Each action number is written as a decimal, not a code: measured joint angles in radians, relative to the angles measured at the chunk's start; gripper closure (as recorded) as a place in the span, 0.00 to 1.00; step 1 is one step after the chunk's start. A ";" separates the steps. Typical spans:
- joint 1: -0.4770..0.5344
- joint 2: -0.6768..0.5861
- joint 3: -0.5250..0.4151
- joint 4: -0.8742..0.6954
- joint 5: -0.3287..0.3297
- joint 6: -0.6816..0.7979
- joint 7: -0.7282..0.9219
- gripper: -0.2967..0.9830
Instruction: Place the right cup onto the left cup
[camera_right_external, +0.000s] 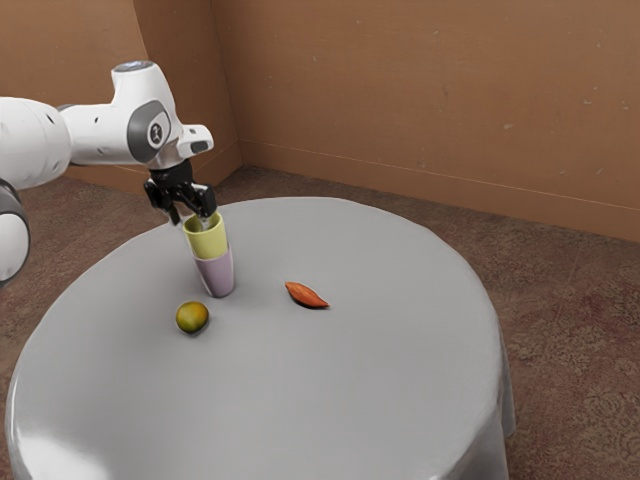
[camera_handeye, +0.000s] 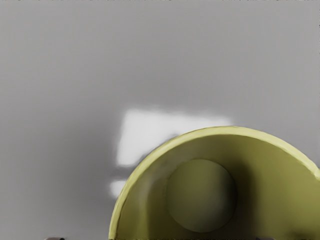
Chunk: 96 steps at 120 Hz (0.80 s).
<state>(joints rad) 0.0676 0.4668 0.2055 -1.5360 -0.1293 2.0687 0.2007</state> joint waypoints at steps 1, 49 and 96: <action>0.000 -0.002 0.000 0.000 0.000 0.000 0.000 0.38; -0.001 -0.193 -0.021 -0.124 -0.002 -0.054 0.006 0.25; -0.061 -0.339 -0.107 -0.124 0.017 -0.229 0.008 0.24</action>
<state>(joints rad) 0.0062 0.1276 0.0981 -1.6602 -0.1126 1.8399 0.2083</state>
